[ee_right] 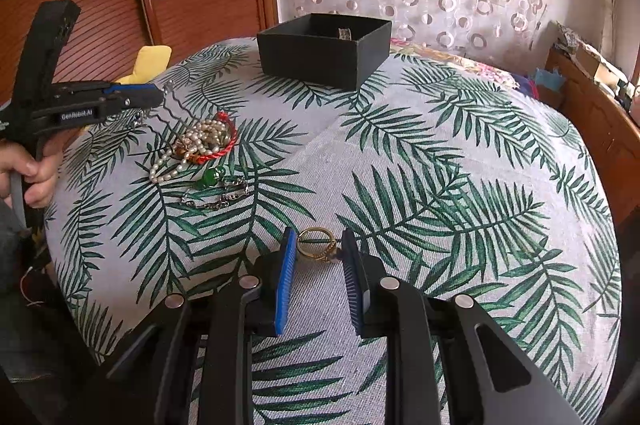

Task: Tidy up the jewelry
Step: 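Lift the brooch with the left tool while the right tool carries the gold ring to the box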

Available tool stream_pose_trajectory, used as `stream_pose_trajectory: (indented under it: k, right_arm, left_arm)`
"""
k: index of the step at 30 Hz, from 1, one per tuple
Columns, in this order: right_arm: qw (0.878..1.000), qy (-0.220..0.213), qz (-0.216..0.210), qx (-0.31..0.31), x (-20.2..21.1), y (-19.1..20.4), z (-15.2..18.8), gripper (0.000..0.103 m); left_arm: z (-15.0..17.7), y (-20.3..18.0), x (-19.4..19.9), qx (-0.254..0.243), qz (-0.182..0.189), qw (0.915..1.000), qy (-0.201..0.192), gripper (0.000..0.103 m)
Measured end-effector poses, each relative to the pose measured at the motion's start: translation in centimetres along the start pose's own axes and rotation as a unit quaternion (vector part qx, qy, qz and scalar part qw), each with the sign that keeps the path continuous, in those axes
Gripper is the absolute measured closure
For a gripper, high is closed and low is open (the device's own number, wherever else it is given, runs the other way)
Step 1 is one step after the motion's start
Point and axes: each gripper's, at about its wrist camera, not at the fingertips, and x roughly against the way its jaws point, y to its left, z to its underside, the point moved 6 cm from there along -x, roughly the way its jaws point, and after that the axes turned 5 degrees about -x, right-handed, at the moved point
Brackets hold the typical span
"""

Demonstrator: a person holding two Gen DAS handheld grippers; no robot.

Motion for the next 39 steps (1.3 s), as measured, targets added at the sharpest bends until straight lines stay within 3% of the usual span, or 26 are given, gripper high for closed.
stream_pose_trajectory:
  k: [15, 26, 33, 39]
  right_arm:
    - [0.999, -0.047, -0.019, 0.014, 0.1, -0.6, -6.4, 0.078]
    - [0.996, -0.077, -0.025, 0.035, -1.9, -2.7, -14.5, 0.078]
    - [0.995, -0.083, -0.035, 0.043, -5.0, -4.3, -19.8, 0.078]
    - [0.995, -0.069, -0.054, 0.049, -8.2, -4.7, -22.2, 0.078]
  left_arm:
    - [-5.9, -0.3, -0.3, 0.003, 0.002, 0.9988, -0.048, 0.083]
    - [-12.0, -0.5, -3.0, -0.002, 0.002, 0.9978, -0.066, 0.083]
    - [-14.4, 0.3, -6.4, -0.002, -0.001, 0.9984, -0.056, 0.083]
    - [-14.5, 0.8, -8.7, 0.001, -0.002, 0.9992, -0.040, 0.083]
